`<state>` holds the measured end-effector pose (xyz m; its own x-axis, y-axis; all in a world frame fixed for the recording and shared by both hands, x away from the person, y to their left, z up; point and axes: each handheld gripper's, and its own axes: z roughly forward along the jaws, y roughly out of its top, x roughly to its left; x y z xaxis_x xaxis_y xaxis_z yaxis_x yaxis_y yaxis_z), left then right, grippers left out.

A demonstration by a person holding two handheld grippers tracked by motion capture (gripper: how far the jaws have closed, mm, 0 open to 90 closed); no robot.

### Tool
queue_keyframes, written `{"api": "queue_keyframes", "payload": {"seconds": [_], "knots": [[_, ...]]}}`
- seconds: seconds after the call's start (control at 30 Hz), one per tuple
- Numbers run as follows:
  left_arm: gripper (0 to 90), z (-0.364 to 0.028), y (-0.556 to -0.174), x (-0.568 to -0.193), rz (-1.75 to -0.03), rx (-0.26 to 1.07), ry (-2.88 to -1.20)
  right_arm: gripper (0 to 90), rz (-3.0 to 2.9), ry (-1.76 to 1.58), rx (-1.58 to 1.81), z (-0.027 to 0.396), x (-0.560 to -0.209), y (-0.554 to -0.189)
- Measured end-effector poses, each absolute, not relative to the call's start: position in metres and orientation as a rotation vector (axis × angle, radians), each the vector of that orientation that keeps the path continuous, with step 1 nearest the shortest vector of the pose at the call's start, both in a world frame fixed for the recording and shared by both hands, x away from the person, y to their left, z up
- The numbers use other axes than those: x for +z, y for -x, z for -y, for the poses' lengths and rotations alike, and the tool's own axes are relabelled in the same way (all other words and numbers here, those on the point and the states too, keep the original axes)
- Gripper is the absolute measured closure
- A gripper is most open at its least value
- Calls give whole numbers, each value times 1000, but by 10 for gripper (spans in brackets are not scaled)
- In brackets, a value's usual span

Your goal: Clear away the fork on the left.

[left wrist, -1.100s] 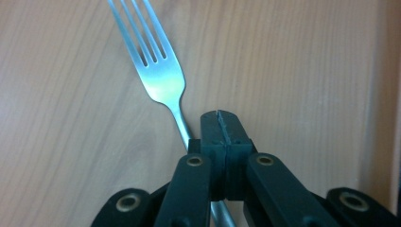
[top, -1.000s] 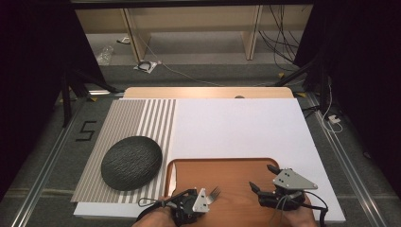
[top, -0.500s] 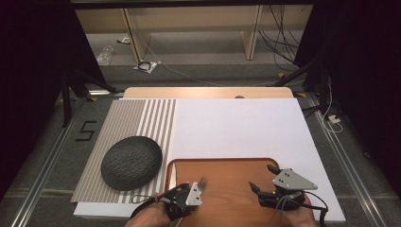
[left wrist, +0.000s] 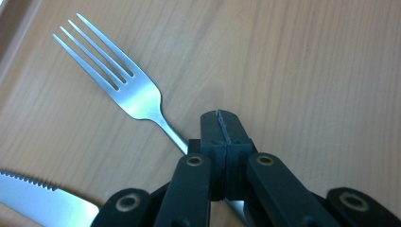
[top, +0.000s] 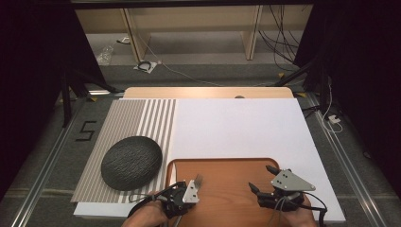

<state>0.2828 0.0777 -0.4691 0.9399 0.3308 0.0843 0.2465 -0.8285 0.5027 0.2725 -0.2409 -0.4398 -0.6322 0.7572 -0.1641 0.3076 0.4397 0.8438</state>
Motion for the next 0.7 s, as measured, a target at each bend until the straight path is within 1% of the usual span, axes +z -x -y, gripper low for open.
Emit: {"api": "queue_keyframes", "payload": {"seconds": [0.7], "knots": [[893,-85,-287,-469,-437,228,-2598,232,-2163,-890,1112,241,-440,-273]]}}
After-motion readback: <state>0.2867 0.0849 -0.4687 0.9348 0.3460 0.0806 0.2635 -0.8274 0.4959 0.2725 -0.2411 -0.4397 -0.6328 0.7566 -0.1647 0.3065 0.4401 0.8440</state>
